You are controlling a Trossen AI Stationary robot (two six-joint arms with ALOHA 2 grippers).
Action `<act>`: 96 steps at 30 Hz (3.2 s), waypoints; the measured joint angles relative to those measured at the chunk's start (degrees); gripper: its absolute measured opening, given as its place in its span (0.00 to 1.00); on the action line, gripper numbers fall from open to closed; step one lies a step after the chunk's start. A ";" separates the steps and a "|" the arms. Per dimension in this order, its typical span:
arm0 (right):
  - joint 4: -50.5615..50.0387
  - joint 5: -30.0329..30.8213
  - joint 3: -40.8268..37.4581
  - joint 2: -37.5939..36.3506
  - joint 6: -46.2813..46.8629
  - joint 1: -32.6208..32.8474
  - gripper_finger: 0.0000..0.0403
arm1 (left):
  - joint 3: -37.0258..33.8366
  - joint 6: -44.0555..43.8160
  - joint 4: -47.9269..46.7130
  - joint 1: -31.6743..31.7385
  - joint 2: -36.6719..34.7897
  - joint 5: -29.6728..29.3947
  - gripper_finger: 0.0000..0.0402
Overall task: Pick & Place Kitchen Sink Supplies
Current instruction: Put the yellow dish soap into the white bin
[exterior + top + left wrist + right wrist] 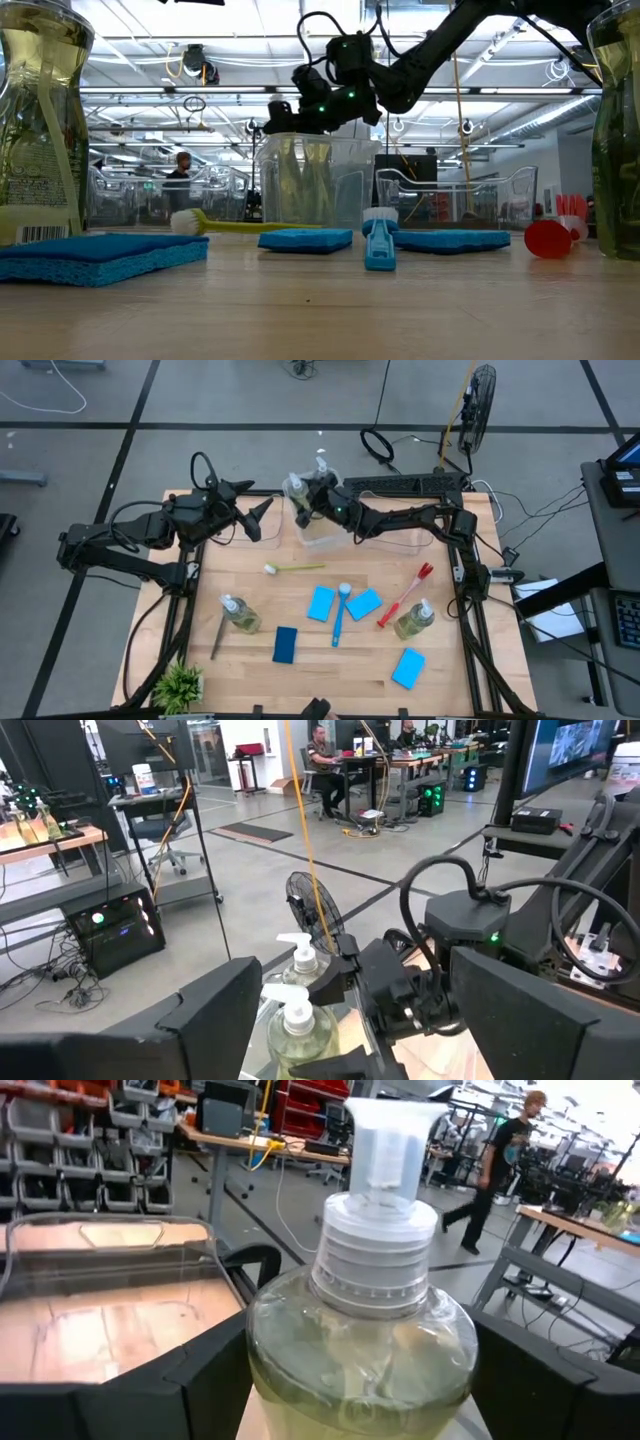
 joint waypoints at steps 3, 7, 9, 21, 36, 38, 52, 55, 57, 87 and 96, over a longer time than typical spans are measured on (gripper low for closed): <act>-0.28 0.04 0.00 0.00 -0.55 0.11 0.75 | 0.00 0.00 0.01 0.01 0.00 0.00 0.80; -0.30 0.00 0.00 0.00 -1.42 0.11 0.75 | 0.00 0.02 -0.01 -0.01 0.00 0.00 0.78; -0.98 -0.01 0.00 0.00 -3.17 0.11 0.76 | 0.00 0.01 -0.01 0.00 0.02 0.00 0.77; -0.73 0.11 0.15 -0.13 -3.26 0.07 0.89 | 0.00 0.00 -0.03 0.01 0.01 0.00 0.76; 1.99 0.27 -0.04 -1.66 -6.97 0.19 0.97 | 0.00 -0.09 -0.03 -0.01 0.01 0.00 0.81; 2.56 0.42 0.01 -1.81 -7.60 0.34 0.97 | 0.00 -0.09 -0.03 -0.01 0.02 0.06 0.80; -0.56 6.29 0.00 -9.13 -17.06 3.07 0.98 | 0.00 -0.10 -0.03 -0.01 0.02 0.20 0.78; -2.33 6.32 0.00 -11.46 -17.08 3.65 0.98 | 0.00 -0.18 -0.03 -0.01 0.01 0.20 0.80; -4.72 6.35 0.00 -13.40 -17.09 3.95 0.98 | 0.00 -0.39 -0.03 -0.01 0.01 0.20 0.81; -84.86 -3.50 0.00 -54.60 5.78 5.23 0.98 | 0.00 -1.53 -2.06 -0.27 0.13 9.25 0.80; -97.43 -16.67 0.00 -66.86 17.32 5.23 0.98 | 0.00 -4.16 -5.04 -0.27 0.13 9.22 0.78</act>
